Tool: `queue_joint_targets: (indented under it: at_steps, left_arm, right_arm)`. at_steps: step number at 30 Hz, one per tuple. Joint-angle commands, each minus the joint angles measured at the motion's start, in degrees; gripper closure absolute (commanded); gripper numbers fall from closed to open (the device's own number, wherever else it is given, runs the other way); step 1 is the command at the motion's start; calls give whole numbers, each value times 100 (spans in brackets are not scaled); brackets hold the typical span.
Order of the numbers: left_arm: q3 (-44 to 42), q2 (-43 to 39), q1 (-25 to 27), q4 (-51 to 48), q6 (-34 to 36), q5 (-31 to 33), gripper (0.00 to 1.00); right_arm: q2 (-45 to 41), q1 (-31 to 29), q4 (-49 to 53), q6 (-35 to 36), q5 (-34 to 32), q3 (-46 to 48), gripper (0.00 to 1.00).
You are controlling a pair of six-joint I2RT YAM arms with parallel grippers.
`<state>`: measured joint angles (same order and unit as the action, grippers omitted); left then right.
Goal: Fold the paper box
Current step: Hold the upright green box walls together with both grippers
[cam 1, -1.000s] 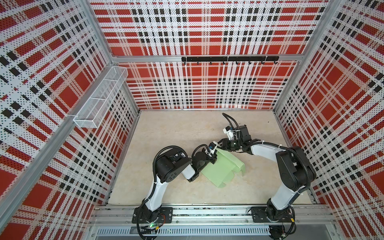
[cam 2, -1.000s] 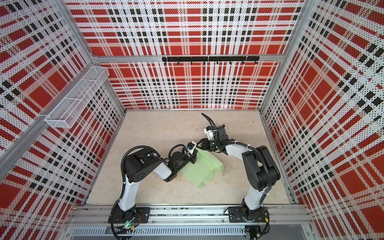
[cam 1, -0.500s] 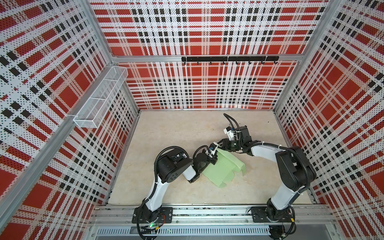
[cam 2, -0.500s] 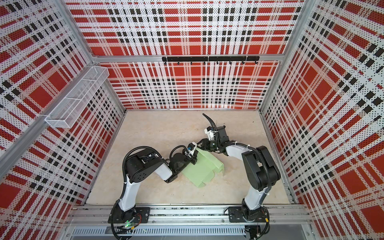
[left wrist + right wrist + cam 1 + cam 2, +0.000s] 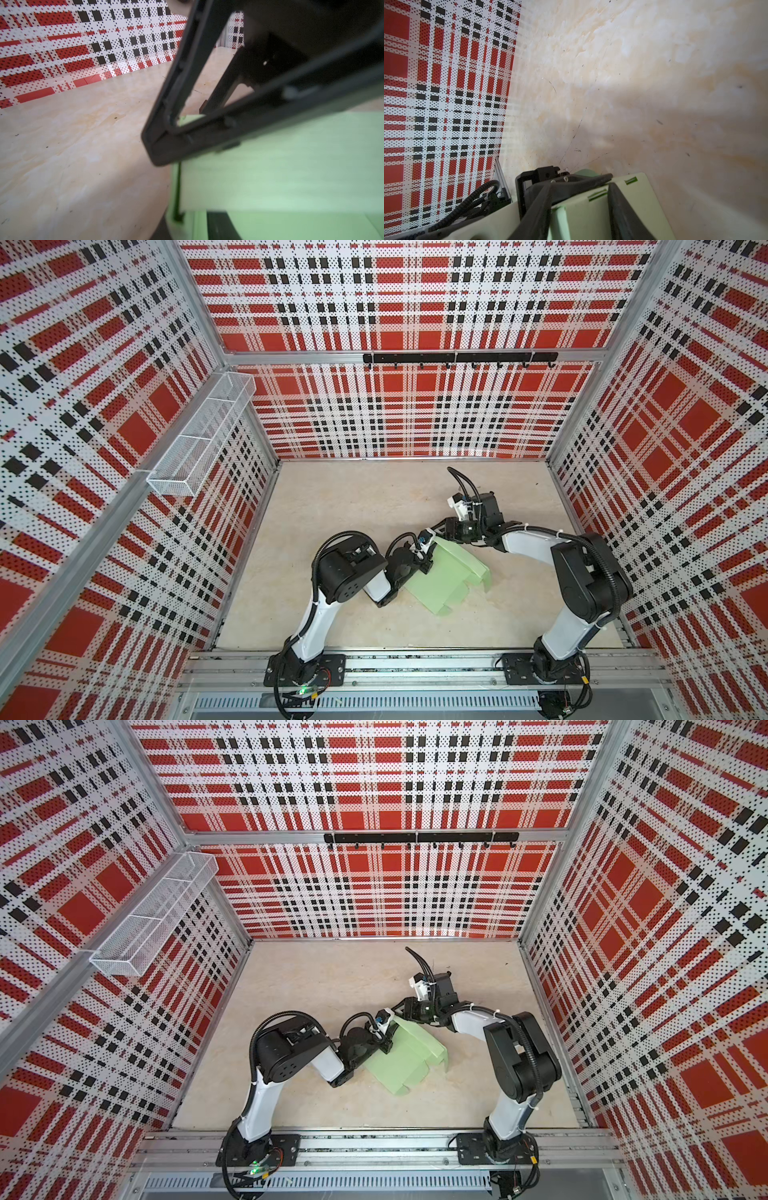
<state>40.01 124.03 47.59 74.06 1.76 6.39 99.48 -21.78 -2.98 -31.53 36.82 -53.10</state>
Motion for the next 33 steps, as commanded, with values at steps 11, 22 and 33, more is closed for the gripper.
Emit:
queue_joint_targets:
  at_steps: [11,22,33]
  left_arm:
    - [165,142,29,-217,2,81,84]
    - [296,225,101,-330,34,183,100]
    - [503,307,189,-601,15,468,86]
  right_arm:
    - [207,-10,642,68,-385,120,55]
    - [122,-10,684,85,-438,168,56]
    - [77,-10,659,59,-442,177,56]
